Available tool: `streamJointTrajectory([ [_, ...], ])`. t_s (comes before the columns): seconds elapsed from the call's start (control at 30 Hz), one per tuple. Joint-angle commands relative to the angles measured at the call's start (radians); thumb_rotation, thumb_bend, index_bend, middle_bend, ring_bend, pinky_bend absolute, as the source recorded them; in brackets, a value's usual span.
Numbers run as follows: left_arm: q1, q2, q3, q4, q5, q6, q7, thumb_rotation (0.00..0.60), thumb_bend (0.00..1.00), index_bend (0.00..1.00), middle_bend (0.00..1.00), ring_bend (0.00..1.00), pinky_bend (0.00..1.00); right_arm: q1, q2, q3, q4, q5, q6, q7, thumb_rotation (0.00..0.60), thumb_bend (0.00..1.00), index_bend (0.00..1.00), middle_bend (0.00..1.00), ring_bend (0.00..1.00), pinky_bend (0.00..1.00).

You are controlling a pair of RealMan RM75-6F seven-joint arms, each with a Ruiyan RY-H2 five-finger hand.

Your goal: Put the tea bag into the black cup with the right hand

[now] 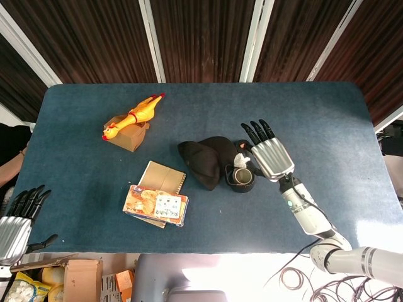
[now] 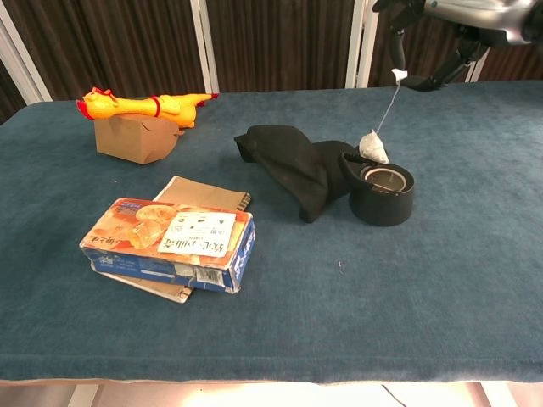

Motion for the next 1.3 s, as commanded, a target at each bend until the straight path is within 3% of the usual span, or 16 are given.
streamJointTrajectory([
  [0.03,0.0,-0.001,0.0,0.002,0.003,0.002,-0.002,0.6,0.02,0.0,0.0,0.0,0.07,-0.006,0.002,-0.011,-0.008,-0.019,0.009,-0.005,0.6,0.31,0.56,0.05,0.0,0.0],
  [0.77,0.002,-0.001,0.001,0.002,0.005,0.006,0.0,0.6,0.02,0.0,0.0,0.0,0.07,-0.065,0.042,-0.089,-0.071,-0.141,0.052,-0.036,0.6,0.31,0.56,0.05,0.0,0.0],
  [1.3,0.0,-0.003,0.0,0.001,0.001,0.001,0.006,0.6,0.02,0.0,0.0,0.0,0.07,-0.089,-0.017,-0.124,0.062,-0.129,0.003,0.008,0.6,0.31,0.55,0.05,0.0,0.0],
])
